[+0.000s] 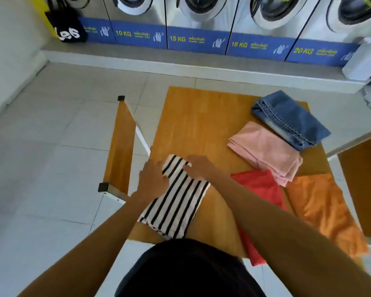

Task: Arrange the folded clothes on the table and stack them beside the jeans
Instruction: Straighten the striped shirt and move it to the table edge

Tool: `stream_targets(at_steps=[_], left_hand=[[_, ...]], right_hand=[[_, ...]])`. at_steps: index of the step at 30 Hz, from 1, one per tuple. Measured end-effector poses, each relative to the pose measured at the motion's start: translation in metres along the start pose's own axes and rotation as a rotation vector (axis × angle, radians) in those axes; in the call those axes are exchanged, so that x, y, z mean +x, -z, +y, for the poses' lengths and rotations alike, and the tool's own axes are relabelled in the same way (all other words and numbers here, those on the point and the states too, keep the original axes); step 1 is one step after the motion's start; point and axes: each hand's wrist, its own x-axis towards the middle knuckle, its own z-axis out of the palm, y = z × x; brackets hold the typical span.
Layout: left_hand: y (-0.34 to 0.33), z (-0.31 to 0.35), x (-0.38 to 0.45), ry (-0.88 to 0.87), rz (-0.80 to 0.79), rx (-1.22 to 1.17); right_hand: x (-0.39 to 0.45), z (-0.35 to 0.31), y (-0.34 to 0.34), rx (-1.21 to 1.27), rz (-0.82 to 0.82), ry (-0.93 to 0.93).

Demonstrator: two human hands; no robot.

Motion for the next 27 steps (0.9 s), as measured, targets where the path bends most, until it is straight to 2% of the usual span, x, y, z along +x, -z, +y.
stream_targets(at_steps=[2, 7, 10, 13, 17, 20, 24, 27], left_hand=[[-0.018, -0.009, -0.017, 0.102, 0.12, 0.17], [-0.057, -0.018, -0.043, 0.1, 0.135, 0.243], [-0.06, -0.02, -0.034, 0.001, 0.142, 0.294], [-0.054, -0.021, -0.016, -0.124, 0.083, 0.305], [-0.041, -0.018, 0.013, -0.302, -0.028, 0.292], [-0.039, -0.007, 0.023, -0.342, -0.024, 0.276], [-0.047, 0.005, 0.023, -0.238, 0.012, 0.184], [-0.054, 0.019, 0.007, -0.059, 0.022, 0.092]], right_hand=[[-0.003, -0.002, -0.01, 0.044, 0.001, -0.075], [-0.016, 0.004, -0.031, 0.001, 0.103, -0.16], [-0.025, 0.017, -0.028, 0.167, 0.027, -0.209], [-0.036, 0.036, -0.022, 0.382, -0.033, -0.268], [-0.042, 0.053, -0.02, 0.684, 0.05, -0.323], [-0.04, 0.062, -0.013, 0.733, 0.095, -0.311], [-0.026, 0.061, 0.021, 0.604, 0.17, -0.233], [-0.001, 0.046, 0.054, 0.458, 0.361, -0.127]])
